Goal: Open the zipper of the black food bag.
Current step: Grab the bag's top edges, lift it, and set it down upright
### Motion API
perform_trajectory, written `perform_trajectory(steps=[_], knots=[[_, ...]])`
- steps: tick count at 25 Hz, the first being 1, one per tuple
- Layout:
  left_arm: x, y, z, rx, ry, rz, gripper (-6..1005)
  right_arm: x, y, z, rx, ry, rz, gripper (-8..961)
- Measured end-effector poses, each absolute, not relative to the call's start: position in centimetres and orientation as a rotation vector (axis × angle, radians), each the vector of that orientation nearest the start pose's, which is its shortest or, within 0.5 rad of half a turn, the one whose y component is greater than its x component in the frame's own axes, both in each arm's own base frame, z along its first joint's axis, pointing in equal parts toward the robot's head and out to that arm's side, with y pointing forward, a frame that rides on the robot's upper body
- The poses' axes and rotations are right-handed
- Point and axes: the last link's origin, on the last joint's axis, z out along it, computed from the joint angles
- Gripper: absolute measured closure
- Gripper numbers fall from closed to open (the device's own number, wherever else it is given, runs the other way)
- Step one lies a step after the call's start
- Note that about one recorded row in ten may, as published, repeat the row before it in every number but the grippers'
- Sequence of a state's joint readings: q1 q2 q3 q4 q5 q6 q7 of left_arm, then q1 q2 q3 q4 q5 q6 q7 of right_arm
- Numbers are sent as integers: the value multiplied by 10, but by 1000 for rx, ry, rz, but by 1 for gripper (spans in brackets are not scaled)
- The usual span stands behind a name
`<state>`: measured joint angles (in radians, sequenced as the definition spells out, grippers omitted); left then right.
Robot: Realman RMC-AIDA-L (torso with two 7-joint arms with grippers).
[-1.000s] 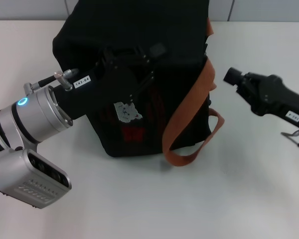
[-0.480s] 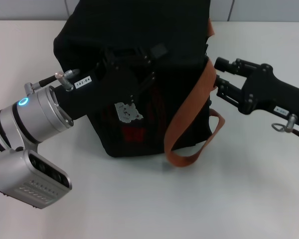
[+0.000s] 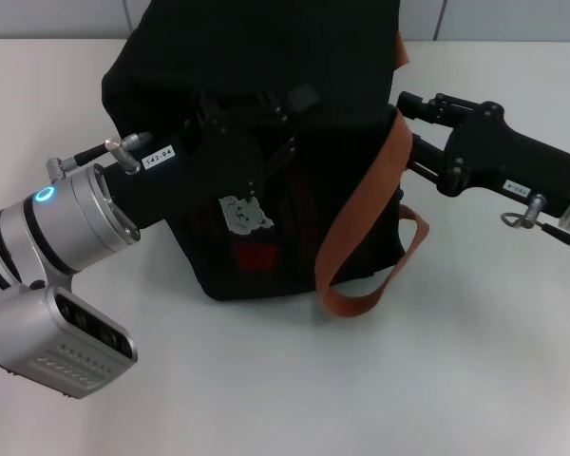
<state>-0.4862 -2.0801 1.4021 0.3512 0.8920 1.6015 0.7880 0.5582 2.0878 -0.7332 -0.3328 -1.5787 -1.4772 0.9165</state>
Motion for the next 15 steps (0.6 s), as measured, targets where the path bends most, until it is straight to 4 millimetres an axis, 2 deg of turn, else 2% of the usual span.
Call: perform_trajectory(steps=[6, 15], knots=[[-206, 303, -37, -1583, 1379, -525, 907, 243, 340, -30, -2445, 368, 1008, 563], [-206, 303, -37, -1582, 1378, -524, 907, 245, 339, -29, -2432, 333, 1002, 811]])
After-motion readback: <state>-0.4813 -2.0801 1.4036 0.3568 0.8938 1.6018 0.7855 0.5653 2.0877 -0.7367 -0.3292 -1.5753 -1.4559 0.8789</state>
